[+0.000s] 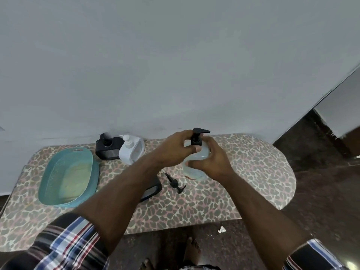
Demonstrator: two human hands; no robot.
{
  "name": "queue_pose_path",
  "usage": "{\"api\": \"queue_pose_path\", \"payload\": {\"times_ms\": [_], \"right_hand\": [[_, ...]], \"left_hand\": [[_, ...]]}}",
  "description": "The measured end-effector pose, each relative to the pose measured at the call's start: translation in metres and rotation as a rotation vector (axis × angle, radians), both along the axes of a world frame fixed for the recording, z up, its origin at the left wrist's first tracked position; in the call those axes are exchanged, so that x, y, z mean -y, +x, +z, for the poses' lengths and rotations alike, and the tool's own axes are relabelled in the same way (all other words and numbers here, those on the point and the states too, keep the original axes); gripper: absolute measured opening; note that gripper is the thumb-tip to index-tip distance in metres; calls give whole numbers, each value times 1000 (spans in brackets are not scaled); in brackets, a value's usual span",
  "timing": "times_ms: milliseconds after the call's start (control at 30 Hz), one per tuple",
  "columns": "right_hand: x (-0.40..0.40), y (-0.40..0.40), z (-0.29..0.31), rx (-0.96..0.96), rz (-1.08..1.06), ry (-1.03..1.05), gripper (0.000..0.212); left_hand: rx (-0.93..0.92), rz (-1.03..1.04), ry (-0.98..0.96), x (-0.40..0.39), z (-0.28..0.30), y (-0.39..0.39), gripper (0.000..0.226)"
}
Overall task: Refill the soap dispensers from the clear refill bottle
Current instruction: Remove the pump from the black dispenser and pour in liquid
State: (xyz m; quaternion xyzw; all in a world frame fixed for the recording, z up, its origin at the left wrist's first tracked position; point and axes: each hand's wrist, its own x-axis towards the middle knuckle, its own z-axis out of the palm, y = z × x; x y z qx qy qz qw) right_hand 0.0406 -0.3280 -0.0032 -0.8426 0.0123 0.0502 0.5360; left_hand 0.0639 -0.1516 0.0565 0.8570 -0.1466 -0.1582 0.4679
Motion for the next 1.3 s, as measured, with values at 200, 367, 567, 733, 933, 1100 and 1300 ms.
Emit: {"api": "queue_pose_path", "payload": {"times_ms": [200, 367, 567, 733, 933, 1100, 1300], "right_hand": [[-14, -3, 10, 64, -61, 69, 69], [-34, 1, 12, 158, -123, 66, 67], [-43, 7, 12, 166, -107, 37, 71], [-43, 8, 13, 162, -83, 23, 69], [-44, 8, 11, 171, -103, -2, 73], [-38, 7, 6, 184, -100, -17, 73], [-40, 8, 4, 183, -99, -27, 76]], "left_hand": [[20, 136, -136, -8, 10, 0, 31], [48, 382, -212, -1, 14, -6, 28], [-47, 183, -231, -21, 23, 0, 52], [25, 186, -205, -28, 21, 4, 41], [49, 177, -150, -23, 25, 5, 34], [51, 104, -62, -35, 26, 5, 21], [31, 277, -137, -19, 15, 3, 39]]}}
